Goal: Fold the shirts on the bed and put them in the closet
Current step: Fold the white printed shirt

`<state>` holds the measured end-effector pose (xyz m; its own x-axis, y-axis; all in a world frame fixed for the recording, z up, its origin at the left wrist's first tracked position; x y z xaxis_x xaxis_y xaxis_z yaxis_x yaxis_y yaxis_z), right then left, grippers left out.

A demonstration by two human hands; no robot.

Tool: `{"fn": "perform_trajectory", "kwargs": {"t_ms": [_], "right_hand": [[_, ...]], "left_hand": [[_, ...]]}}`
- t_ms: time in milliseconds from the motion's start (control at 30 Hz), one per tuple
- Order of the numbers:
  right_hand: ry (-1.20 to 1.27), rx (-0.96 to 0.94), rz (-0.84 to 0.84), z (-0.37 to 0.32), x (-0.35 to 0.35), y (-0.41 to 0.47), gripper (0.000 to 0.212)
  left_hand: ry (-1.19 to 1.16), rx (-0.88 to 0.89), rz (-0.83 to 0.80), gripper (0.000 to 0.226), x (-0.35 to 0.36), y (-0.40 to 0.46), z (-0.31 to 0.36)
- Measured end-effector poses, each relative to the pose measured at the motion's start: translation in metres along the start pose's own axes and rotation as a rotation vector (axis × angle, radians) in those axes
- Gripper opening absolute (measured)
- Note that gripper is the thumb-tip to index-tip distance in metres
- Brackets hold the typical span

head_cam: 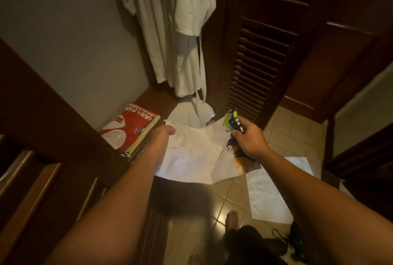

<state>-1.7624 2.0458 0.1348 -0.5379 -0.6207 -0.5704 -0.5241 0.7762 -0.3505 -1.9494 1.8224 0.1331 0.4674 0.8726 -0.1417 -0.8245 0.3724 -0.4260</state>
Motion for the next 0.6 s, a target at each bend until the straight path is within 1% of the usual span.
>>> {"fn": "perform_trajectory", "kwargs": {"t_ms": [67,133,167,267,300,367,433,467,567,600], "right_hand": [[-0.003,-0.036,-0.033,-0.016,0.003,0.036,0.048],[0.014,-0.078,-0.078,-0.034,0.006,0.072,0.047],[0.027,-0.105,-0.113,-0.045,0.009,0.097,0.045],[0.07,-0.148,-0.232,-0.069,0.018,0.156,0.042],[0.061,-0.17,-0.279,-0.084,0.021,0.182,0.043],[0.032,-0.204,-0.33,-0.098,0.023,0.211,0.046],[0.017,-0.213,-0.372,-0.114,0.026,0.234,0.045],[0.009,-0.21,-0.382,-0.122,0.027,0.241,0.045],[0.022,-0.245,-0.464,-0.151,0.044,0.264,0.045],[0.002,-0.264,-0.48,-0.158,0.049,0.267,0.043]], "left_hand": [[-0.012,0.026,0.046,0.059,0.004,0.005,0.024],[-0.049,0.029,0.079,0.044,0.009,0.018,0.04],[-0.08,0.03,0.108,0.043,0.012,0.03,0.047],[-0.139,0.012,0.224,0.066,0.013,0.065,0.057],[-0.164,0.009,0.279,0.064,0.015,0.081,0.065],[-0.186,0.016,0.326,0.046,0.018,0.084,0.083],[-0.223,0.012,0.389,0.038,0.019,0.09,0.093],[-0.255,0.019,0.403,0.038,0.018,0.092,0.097],[-0.278,0.018,0.47,0.053,0.01,0.105,0.1],[-0.279,0.023,0.498,0.052,0.007,0.109,0.099]]}}
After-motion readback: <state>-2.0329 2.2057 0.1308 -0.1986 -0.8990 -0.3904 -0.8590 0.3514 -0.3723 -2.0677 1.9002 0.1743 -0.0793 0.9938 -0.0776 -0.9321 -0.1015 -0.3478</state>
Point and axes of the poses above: each hand's wrist, its own y-axis towards the middle knuckle, its own x-axis out of the palm, z = x × y, the point moved 4 cm from there along y, towards the middle knuckle, and after that the axes turned 13 degrees about x, right-handed, at the moved point
